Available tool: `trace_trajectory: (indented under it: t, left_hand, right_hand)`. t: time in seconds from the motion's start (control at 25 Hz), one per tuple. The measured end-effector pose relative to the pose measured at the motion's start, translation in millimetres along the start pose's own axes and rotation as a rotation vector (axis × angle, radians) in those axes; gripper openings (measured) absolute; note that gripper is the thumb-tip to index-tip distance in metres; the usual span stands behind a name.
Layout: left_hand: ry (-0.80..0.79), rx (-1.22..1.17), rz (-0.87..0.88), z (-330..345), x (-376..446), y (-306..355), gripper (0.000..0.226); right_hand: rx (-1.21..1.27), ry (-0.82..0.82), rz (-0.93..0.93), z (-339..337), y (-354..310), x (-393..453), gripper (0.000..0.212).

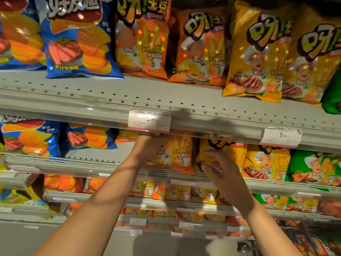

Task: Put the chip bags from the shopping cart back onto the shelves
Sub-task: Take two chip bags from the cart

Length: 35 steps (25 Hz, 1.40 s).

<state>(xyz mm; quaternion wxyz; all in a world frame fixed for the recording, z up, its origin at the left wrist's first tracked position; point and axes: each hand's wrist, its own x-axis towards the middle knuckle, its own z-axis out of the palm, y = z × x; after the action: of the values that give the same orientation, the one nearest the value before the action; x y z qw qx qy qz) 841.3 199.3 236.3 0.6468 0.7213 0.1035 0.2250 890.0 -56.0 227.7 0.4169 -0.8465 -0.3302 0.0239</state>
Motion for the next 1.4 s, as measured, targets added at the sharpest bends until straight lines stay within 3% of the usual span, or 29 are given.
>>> trace_trajectory:
  t: [0.04, 0.16, 0.28, 0.4, 0.6, 0.68, 0.76, 0.84, 1.04, 1.16, 1.28, 1.4]
  left_hand:
    - [0.004, 0.000, -0.016, 0, 1, -1, 0.013]
    - [0.016, 0.045, -0.085, 2, 8, -14, 0.035]
    - [0.004, -0.001, -0.097, 14, 4, -20, 0.016]
    - [-0.049, -0.030, -0.135, 17, -5, -21, 0.032]
    - [-0.100, -0.007, -0.202, 12, -14, -19, 0.039]
    - [-0.043, -0.035, -0.142, 14, -21, -21, 0.043]
    - [0.112, 0.103, -0.016, 15, -29, -25, 0.024]
    - [0.218, 0.300, 0.076, 10, -38, -32, 0.034]
    - [-0.058, 0.485, 0.183, -1, -49, -40, 0.060]
    - [-0.007, 0.487, 0.160, 1, -61, -40, 0.064]
    - [0.074, 0.634, 0.229, 29, -97, -37, 0.068]
    - [0.021, 0.696, 0.297, 68, -127, -32, 0.066]
  right_hand:
    - [0.006, -0.019, 0.016, -1, 1, 2, 0.031]
    - [-0.002, -0.038, 0.011, 2, 4, 7, 0.030]
    - [-0.032, -0.058, -0.007, 8, 7, 6, 0.031]
    - [-0.041, -0.075, -0.019, 10, 7, 3, 0.033]
    - [-0.109, -0.089, -0.012, 13, 1, -2, 0.043]
    - [-0.131, -0.117, -0.009, 13, -5, -4, 0.047]
    - [-0.134, -0.140, 0.006, 12, -7, -6, 0.049]
    - [-0.154, -0.153, 0.011, 10, -8, -10, 0.050]
    - [-0.184, -0.168, 0.061, 10, -10, -10, 0.053]
    - [-0.136, -0.149, 0.082, 6, -13, -13, 0.056]
    - [-0.115, -0.119, 0.058, -2, -11, -29, 0.055]
    - [-0.055, -0.100, 0.057, -18, 3, -51, 0.054]
